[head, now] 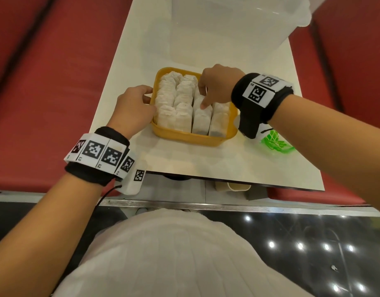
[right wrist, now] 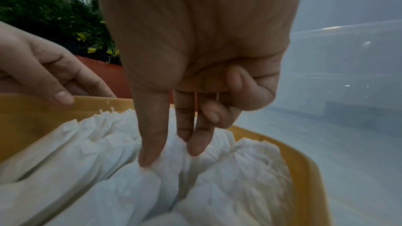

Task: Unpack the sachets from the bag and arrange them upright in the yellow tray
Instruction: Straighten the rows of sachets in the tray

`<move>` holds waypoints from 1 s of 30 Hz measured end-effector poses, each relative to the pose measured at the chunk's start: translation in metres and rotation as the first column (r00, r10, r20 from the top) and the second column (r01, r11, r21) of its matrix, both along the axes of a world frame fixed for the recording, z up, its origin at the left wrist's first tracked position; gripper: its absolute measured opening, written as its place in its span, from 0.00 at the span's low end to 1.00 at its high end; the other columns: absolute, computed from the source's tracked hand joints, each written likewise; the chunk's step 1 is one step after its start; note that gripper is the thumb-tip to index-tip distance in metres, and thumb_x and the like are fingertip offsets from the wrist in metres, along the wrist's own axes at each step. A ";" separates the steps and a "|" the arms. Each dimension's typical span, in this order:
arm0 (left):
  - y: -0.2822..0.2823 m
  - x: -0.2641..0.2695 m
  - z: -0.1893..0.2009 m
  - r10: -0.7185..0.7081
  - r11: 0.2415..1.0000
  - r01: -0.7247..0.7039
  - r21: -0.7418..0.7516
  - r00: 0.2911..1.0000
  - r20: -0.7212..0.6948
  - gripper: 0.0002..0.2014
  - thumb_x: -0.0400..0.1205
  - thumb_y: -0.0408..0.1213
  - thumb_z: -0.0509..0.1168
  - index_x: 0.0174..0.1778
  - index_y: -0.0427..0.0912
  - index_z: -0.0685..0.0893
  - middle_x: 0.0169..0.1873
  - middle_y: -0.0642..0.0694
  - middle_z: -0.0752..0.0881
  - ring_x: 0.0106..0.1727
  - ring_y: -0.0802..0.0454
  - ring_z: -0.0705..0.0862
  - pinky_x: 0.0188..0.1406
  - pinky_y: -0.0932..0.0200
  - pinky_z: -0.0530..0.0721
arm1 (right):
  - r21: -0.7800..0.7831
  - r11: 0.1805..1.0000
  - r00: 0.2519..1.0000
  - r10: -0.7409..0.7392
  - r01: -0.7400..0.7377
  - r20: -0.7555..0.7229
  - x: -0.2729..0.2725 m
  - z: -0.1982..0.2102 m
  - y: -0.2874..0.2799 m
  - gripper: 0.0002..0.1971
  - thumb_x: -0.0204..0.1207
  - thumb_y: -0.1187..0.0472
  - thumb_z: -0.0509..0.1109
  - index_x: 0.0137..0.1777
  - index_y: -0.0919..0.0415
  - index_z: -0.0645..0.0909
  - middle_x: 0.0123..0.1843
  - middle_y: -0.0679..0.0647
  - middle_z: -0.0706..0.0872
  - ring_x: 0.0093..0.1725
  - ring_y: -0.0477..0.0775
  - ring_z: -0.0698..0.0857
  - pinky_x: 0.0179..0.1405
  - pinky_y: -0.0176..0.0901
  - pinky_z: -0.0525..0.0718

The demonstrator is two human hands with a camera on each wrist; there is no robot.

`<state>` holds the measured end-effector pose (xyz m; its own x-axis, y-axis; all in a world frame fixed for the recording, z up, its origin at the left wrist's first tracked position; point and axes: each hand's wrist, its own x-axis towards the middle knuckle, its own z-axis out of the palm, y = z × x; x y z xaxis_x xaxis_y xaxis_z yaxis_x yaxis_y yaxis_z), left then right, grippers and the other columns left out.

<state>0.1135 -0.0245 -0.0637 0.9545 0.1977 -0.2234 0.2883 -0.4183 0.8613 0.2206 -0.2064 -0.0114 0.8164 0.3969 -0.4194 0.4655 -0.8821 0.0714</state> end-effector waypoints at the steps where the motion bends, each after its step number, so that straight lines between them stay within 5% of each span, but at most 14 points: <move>1: 0.000 0.000 0.000 -0.001 1.000 0.001 0.001 1.000 -0.005 0.23 0.78 0.29 0.64 0.71 0.44 0.80 0.56 0.42 0.87 0.57 0.42 0.86 0.58 0.42 0.86 | 0.024 1.000 0.999 0.013 -0.014 0.032 -0.001 0.002 0.001 0.16 0.69 0.48 0.78 0.51 0.57 0.83 0.49 0.54 0.86 0.46 0.58 0.84 0.44 0.48 0.82; 5: -0.001 0.000 0.001 -0.005 1.000 0.005 0.000 1.000 -0.003 0.22 0.79 0.29 0.63 0.70 0.44 0.80 0.55 0.42 0.88 0.56 0.42 0.86 0.58 0.42 0.86 | 0.111 0.986 0.992 0.117 -0.122 0.051 -0.012 0.011 0.014 0.11 0.71 0.51 0.77 0.46 0.56 0.85 0.45 0.52 0.86 0.45 0.57 0.84 0.42 0.45 0.80; 12: -0.001 -0.002 0.003 -0.007 1.000 0.007 0.006 1.000 0.007 0.22 0.80 0.28 0.64 0.70 0.44 0.80 0.56 0.41 0.87 0.57 0.43 0.85 0.57 0.42 0.87 | -0.043 0.966 0.965 0.251 -0.255 -0.069 -0.025 -0.005 0.039 0.12 0.73 0.53 0.76 0.33 0.53 0.78 0.36 0.49 0.81 0.44 0.54 0.83 0.38 0.46 0.80; 16: -0.001 -0.004 0.002 -0.002 1.000 0.003 -0.005 1.000 0.005 0.22 0.79 0.28 0.64 0.70 0.44 0.80 0.56 0.42 0.87 0.56 0.43 0.86 0.57 0.42 0.87 | -0.057 0.967 0.968 0.244 -0.247 -0.052 -0.021 -0.003 0.036 0.07 0.72 0.53 0.77 0.39 0.55 0.84 0.43 0.51 0.86 0.44 0.55 0.82 0.39 0.46 0.79; 20: -0.002 -0.003 0.003 -0.003 1.000 0.003 0.001 1.000 0.012 0.21 0.79 0.29 0.64 0.70 0.44 0.80 0.56 0.42 0.87 0.57 0.43 0.86 0.57 0.43 0.87 | 0.027 0.978 0.977 0.209 -0.208 -0.034 -0.020 0.003 0.037 0.12 0.69 0.48 0.78 0.33 0.53 0.81 0.33 0.47 0.82 0.42 0.55 0.85 0.35 0.44 0.77; 24: -0.002 -0.004 0.003 -0.006 1.000 0.006 0.003 1.000 0.019 0.21 0.80 0.29 0.64 0.69 0.44 0.81 0.56 0.42 0.87 0.57 0.43 0.86 0.57 0.42 0.87 | 0.072 0.968 0.970 0.241 -0.240 -0.011 -0.023 0.002 0.051 0.14 0.69 0.45 0.77 0.43 0.55 0.85 0.36 0.48 0.82 0.42 0.55 0.84 0.36 0.44 0.78; 30: -0.001 -0.004 0.002 -0.005 1.000 0.005 -0.001 1.000 0.019 0.19 0.80 0.30 0.64 0.67 0.45 0.83 0.55 0.43 0.87 0.55 0.43 0.86 0.57 0.42 0.87 | -0.029 0.939 0.934 0.336 -0.342 -0.118 -0.022 -0.003 0.071 0.09 0.75 0.56 0.73 0.37 0.59 0.81 0.33 0.50 0.81 0.40 0.53 0.80 0.33 0.41 0.74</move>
<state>0.1095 -0.0259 -0.0612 0.9595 0.1925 -0.2054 0.2697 -0.4188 0.8671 0.1984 -0.1355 -0.0144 0.5848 0.6188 -0.5245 0.7436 -0.6673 0.0418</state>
